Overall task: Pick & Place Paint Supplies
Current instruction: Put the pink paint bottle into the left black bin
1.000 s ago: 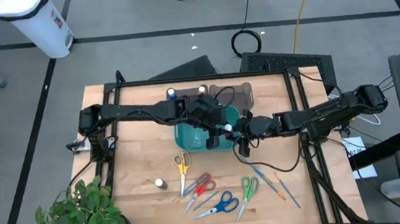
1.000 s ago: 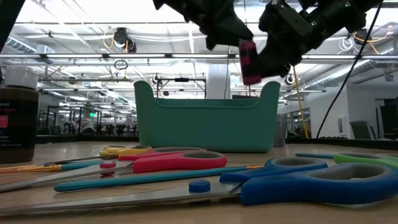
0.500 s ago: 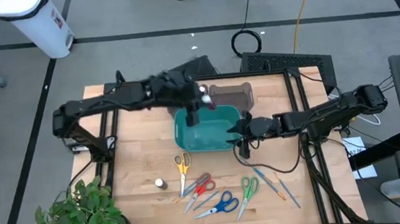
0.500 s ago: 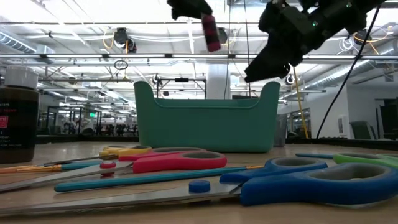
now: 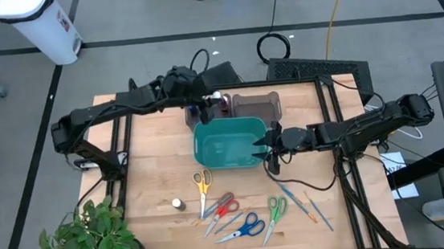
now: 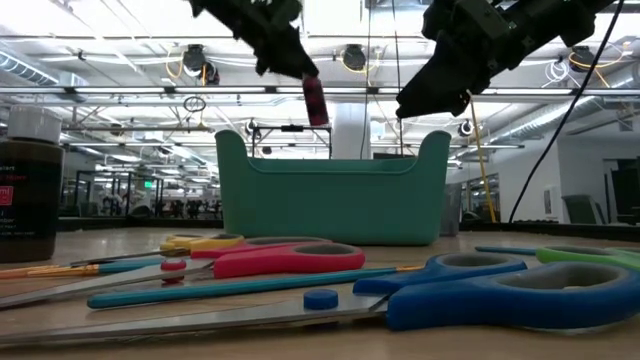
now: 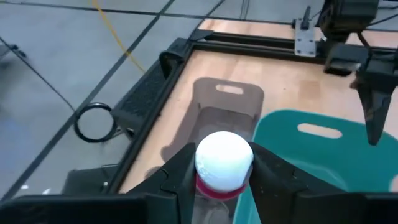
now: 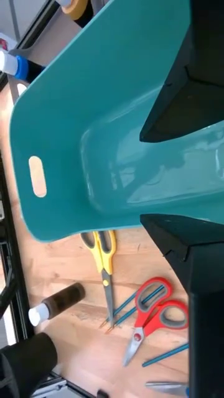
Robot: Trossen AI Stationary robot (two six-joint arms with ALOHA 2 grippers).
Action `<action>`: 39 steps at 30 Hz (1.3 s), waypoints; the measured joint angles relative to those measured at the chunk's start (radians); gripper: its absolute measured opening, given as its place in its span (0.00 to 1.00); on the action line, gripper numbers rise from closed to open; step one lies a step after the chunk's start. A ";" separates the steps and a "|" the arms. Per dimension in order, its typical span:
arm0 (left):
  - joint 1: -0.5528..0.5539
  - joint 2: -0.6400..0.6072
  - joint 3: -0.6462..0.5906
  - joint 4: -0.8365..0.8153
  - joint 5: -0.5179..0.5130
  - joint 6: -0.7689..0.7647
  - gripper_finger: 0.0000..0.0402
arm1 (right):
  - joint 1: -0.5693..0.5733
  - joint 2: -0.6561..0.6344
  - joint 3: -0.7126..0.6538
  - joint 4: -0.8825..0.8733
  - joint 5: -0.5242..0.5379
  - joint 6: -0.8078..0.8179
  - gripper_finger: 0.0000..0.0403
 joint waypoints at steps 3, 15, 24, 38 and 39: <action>0.026 0.001 -0.082 0.101 0.008 -0.016 0.33 | 0.000 0.000 0.000 -0.002 0.000 0.000 0.47; 0.046 0.079 -0.228 0.263 0.006 -0.027 0.33 | 0.000 0.000 0.000 -0.002 0.001 -0.003 0.46; 0.045 0.182 -0.230 0.318 0.005 -0.031 0.32 | 0.000 0.000 0.000 -0.001 0.002 -0.003 0.45; 0.025 0.248 -0.230 0.355 -0.005 0.002 0.33 | 0.000 0.000 0.000 -0.001 0.002 -0.004 0.45; 0.025 0.249 -0.230 0.355 -0.005 0.005 0.33 | 0.000 0.000 0.000 -0.001 0.002 -0.004 0.45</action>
